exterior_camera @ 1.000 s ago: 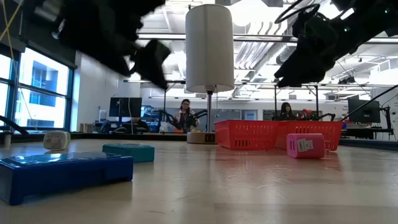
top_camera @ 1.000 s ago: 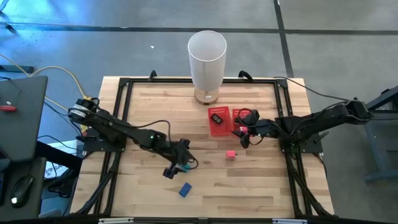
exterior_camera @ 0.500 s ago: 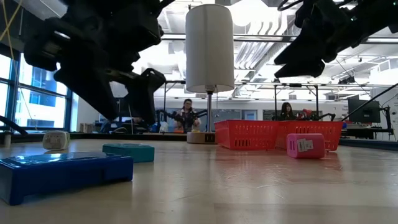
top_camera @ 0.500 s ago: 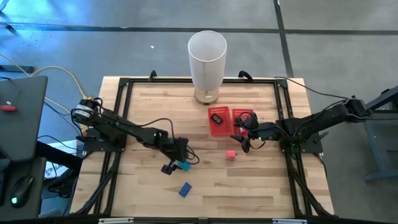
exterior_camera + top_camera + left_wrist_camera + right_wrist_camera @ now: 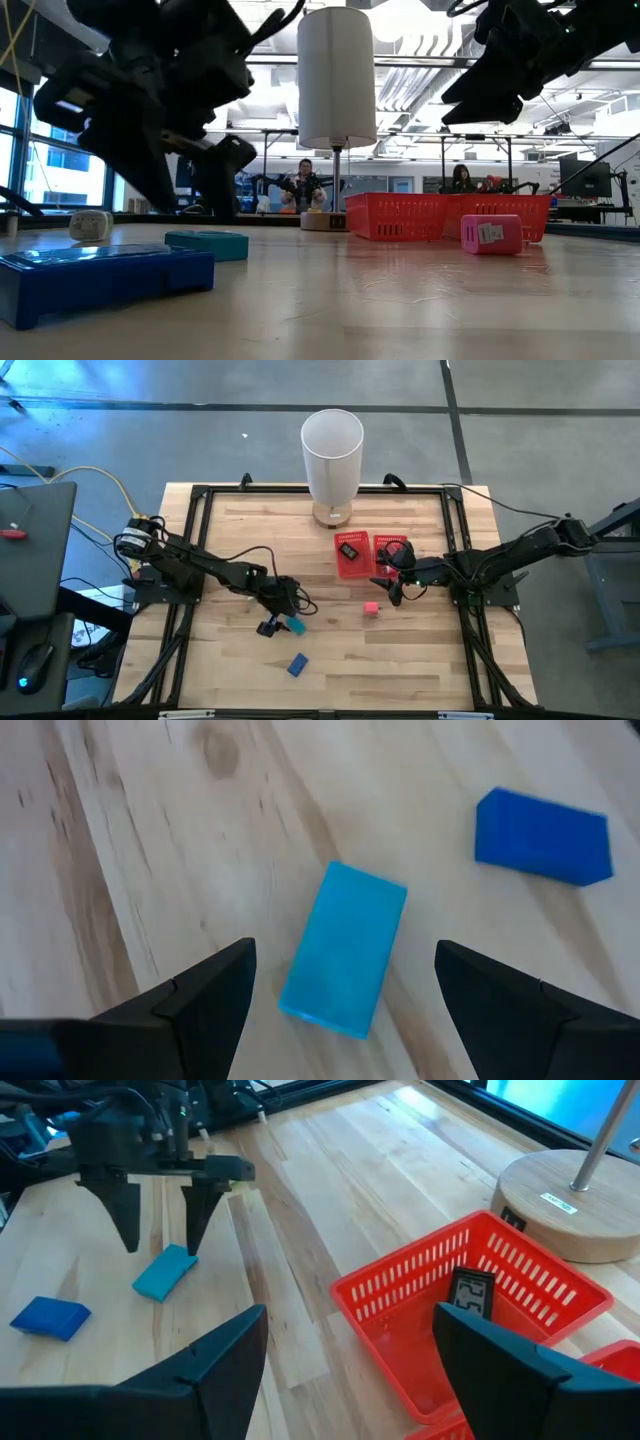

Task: Pick & Place Office items
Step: Put the light blue timer into the left red bin

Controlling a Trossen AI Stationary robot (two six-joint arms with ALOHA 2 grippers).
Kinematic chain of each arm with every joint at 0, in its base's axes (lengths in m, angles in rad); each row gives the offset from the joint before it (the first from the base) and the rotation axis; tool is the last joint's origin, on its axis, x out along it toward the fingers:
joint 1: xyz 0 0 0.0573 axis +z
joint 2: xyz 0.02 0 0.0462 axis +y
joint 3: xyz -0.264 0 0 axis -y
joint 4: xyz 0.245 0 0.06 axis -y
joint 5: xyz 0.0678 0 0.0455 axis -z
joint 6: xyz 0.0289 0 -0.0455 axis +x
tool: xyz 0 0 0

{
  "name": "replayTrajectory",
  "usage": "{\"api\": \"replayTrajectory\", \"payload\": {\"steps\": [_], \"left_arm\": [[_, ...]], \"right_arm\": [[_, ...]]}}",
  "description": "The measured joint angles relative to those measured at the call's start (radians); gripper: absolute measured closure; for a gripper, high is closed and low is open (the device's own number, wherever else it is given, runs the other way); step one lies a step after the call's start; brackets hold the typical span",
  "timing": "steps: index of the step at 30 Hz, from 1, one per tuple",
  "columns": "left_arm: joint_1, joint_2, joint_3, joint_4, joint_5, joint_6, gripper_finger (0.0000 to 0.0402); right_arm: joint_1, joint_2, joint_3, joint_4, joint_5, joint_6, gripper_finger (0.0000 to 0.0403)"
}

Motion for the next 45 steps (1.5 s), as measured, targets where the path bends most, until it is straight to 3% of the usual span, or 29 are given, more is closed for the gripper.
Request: {"api": "replayTrajectory", "payload": {"steps": [10, 24, 35, 45], "left_arm": [[0.010, 0.000, -0.066, 0.122, 0.001, -0.003, 0.0101], [0.010, 0.000, -0.084, 0.116, 0.002, -0.015, 0.0101], [0.007, 0.000, -0.084, 0.116, 0.060, -0.094, 0.0101], [0.007, 0.000, -0.084, 0.125, 0.041, -0.181, 0.0101]], "right_arm": [[0.000, 0.000, 0.000, 0.000, 0.000, 0.000, 0.0131], [0.000, 0.001, 0.000, 0.000, 0.000, 0.008, 0.0131], [0.000, 0.001, 0.000, 0.000, 0.004, 0.008, 0.0131], [0.000, 0.001, 0.000, 0.000, 0.008, 0.037, 0.0131]]}}
